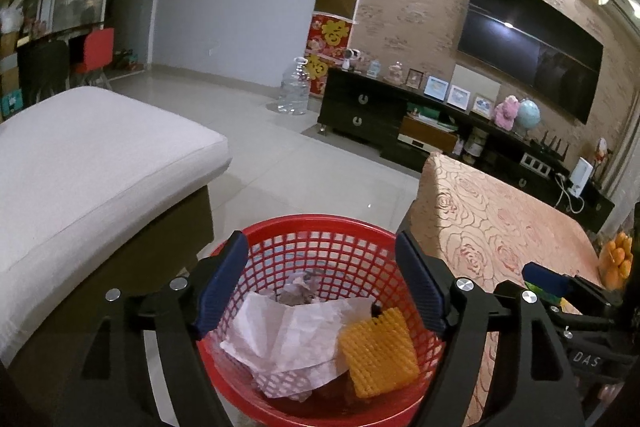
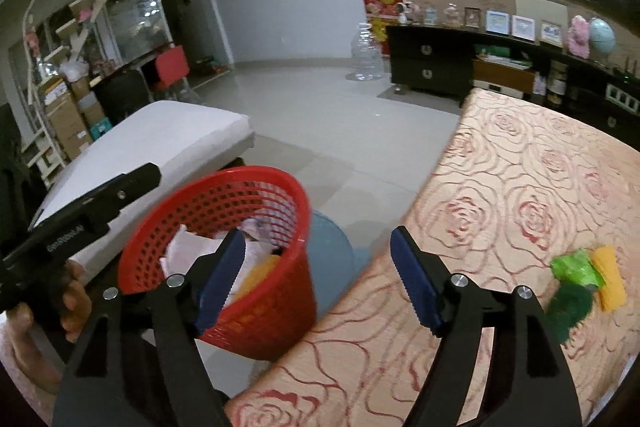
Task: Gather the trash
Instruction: 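Move both tools back toward the green wrappers on the table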
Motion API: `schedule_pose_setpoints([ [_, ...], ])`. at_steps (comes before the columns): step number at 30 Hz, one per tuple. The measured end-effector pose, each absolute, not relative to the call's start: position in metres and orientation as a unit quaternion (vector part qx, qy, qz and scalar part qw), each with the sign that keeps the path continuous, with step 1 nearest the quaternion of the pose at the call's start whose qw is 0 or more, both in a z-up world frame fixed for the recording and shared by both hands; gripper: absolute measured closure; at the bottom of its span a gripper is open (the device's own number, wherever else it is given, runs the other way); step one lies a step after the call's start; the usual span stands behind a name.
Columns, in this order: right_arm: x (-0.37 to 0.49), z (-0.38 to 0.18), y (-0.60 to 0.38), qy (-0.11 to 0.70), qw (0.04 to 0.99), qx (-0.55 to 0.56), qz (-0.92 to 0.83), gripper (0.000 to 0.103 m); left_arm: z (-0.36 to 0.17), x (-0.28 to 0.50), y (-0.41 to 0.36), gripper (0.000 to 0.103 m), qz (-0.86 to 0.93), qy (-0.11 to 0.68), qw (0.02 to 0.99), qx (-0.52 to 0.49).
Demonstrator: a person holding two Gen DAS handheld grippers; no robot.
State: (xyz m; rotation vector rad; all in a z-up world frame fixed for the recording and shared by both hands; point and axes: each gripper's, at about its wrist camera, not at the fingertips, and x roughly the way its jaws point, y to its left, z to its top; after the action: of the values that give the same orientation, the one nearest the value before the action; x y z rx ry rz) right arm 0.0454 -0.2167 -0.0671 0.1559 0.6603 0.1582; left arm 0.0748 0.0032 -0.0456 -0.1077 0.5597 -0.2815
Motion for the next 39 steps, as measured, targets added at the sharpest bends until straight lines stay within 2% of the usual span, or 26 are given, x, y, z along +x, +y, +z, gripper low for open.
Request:
schedule_pose_setpoints([
  [22, -0.049, -0.088, -0.367, 0.323, 0.933, 0.087, -0.133, 0.026, -0.053, 0.056, -0.082, 0.027, -0.213, 0.278, 0.937, -0.005],
  [24, -0.064, -0.092, -0.385, 0.322, 0.928, 0.097, -0.159, 0.023, -0.053, 0.054, -0.089, 0.027, -0.219, 0.279, 0.935, -0.002],
  [32, -0.124, -0.124, -0.456, 0.334, 0.891, 0.152, -0.267, 0.022, -0.054, 0.048, -0.110, 0.027, -0.239, 0.280, 0.930, 0.006],
  [39, -0.123, -0.154, -0.459, 0.362, 0.885, 0.163, -0.242, 0.022, -0.057, 0.045, -0.125, 0.027, -0.247, 0.285, 0.926, 0.012],
])
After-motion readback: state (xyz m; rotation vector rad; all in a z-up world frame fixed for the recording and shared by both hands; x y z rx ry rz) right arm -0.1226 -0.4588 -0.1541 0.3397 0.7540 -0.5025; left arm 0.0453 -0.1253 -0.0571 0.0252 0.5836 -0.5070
